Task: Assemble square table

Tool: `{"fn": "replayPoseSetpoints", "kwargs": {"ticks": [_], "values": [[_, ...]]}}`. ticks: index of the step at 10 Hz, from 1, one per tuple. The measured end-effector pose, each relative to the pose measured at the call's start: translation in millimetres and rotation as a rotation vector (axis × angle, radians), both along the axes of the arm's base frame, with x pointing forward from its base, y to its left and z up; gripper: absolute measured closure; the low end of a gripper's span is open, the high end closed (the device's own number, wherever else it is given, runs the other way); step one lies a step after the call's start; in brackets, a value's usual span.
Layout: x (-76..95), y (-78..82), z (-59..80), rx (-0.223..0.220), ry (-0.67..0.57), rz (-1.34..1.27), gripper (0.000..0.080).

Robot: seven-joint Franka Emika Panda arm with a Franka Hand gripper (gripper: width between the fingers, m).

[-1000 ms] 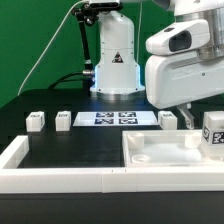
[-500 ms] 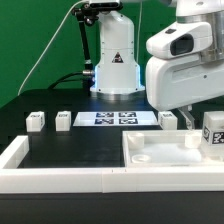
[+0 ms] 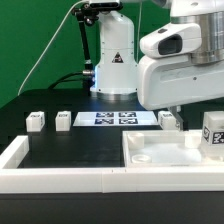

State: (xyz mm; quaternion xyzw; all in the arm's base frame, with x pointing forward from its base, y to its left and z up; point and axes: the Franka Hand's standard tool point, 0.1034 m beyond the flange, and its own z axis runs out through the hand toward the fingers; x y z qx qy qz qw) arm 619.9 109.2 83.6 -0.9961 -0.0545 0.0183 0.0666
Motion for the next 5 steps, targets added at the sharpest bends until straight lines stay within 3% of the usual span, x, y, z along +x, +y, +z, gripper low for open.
{"fn": "replayPoseSetpoints", "kwargs": {"ticks": [1,3,4,5], "values": [[0.6,2.8,1.5,0.001,-0.001,-0.001,0.0185],[0.7,3.0,1.3,0.002,-0.002,-0.001,0.0457],[0.7,3.0,1.3,0.002,-0.002,-0.001,0.0457],[0.7,3.0,1.3,0.002,-0.002,-0.001,0.0510]]}}
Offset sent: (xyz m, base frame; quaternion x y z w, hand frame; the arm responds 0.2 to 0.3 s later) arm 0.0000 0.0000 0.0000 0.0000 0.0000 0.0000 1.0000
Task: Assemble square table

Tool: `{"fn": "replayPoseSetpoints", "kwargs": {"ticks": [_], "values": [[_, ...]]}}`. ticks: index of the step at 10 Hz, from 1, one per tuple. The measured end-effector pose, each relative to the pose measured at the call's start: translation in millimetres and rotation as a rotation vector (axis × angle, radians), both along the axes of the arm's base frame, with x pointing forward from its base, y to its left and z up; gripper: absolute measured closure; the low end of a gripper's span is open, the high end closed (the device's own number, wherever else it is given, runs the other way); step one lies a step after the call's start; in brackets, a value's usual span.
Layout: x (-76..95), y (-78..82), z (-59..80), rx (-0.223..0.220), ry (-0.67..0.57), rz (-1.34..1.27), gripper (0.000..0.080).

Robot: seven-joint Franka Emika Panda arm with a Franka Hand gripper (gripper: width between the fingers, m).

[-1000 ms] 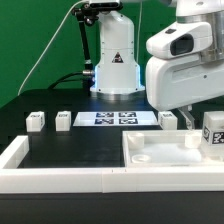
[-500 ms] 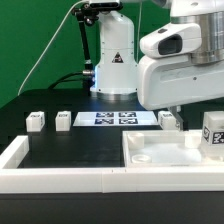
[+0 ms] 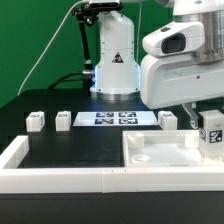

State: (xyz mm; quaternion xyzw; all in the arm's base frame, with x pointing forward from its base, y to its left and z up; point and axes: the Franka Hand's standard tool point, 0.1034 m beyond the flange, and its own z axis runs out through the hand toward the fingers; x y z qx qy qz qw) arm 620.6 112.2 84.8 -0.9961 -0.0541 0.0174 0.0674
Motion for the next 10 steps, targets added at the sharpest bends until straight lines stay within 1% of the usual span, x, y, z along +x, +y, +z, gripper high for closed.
{"fn": "replayPoseSetpoints", "kwargs": {"ticks": [3,4,7,10], "values": [[0.0,0.1,0.0,0.000,0.002,-0.016,0.0510],[0.0,0.4,0.0,0.000,0.008,-0.059,0.0510],[-0.3,1.3,-0.7,-0.007,0.021,-0.275,0.0509],[-0.7,2.7,-0.9,-0.021,0.056,-0.610,0.0508]]}}
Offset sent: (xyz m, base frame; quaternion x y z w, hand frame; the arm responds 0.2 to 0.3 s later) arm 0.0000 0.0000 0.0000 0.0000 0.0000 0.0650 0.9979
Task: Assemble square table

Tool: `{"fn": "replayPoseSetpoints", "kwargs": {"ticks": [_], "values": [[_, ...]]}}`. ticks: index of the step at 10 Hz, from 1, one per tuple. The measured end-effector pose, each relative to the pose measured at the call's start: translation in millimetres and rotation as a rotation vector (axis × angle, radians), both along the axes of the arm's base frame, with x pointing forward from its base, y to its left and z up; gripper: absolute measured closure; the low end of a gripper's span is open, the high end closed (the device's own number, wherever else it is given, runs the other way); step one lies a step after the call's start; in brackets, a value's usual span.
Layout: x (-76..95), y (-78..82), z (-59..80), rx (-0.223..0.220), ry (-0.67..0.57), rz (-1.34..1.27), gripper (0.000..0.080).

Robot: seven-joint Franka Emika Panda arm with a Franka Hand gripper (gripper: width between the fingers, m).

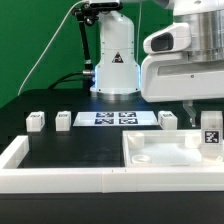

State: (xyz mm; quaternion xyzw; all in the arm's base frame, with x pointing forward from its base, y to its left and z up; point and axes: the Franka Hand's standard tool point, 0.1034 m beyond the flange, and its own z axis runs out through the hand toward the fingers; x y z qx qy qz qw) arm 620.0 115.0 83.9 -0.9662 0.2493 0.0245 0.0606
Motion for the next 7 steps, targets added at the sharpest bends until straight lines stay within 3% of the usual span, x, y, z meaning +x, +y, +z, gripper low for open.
{"fn": "replayPoseSetpoints", "kwargs": {"ticks": [4,7], "values": [[-0.6,5.2,-1.0,-0.021,0.043,-0.372,0.0508],[-0.7,6.1,-1.1,-0.018,0.061,-0.504,0.0508]]}}
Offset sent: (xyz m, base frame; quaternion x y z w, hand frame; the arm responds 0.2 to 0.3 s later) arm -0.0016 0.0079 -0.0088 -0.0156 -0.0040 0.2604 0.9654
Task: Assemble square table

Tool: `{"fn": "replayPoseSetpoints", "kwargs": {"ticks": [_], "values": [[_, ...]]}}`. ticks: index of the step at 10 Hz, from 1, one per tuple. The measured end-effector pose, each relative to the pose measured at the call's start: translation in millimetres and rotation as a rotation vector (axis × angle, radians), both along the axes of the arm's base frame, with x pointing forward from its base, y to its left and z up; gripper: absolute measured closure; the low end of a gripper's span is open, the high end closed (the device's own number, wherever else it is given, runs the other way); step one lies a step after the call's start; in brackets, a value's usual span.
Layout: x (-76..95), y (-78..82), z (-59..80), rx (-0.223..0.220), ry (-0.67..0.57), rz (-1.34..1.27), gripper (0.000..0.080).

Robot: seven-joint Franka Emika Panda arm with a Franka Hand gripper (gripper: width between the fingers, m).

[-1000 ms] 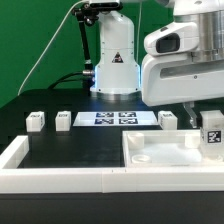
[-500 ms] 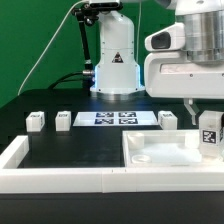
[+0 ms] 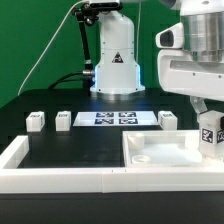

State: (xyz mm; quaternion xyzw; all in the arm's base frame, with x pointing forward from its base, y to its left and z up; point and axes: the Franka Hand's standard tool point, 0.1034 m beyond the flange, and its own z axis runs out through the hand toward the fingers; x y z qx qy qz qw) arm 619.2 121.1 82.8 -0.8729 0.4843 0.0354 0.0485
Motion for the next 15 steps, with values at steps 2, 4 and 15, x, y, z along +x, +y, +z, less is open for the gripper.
{"fn": "replayPoseSetpoints", "kwargs": {"ticks": [2,4,15], "values": [[-0.4,1.5,-0.4,0.006,0.001,0.003,0.0402],[-0.6,2.6,-0.3,0.008,-0.010,0.095,0.0185],[-1.3,4.9,-0.6,0.036,-0.112,1.140,0.0150]]}}
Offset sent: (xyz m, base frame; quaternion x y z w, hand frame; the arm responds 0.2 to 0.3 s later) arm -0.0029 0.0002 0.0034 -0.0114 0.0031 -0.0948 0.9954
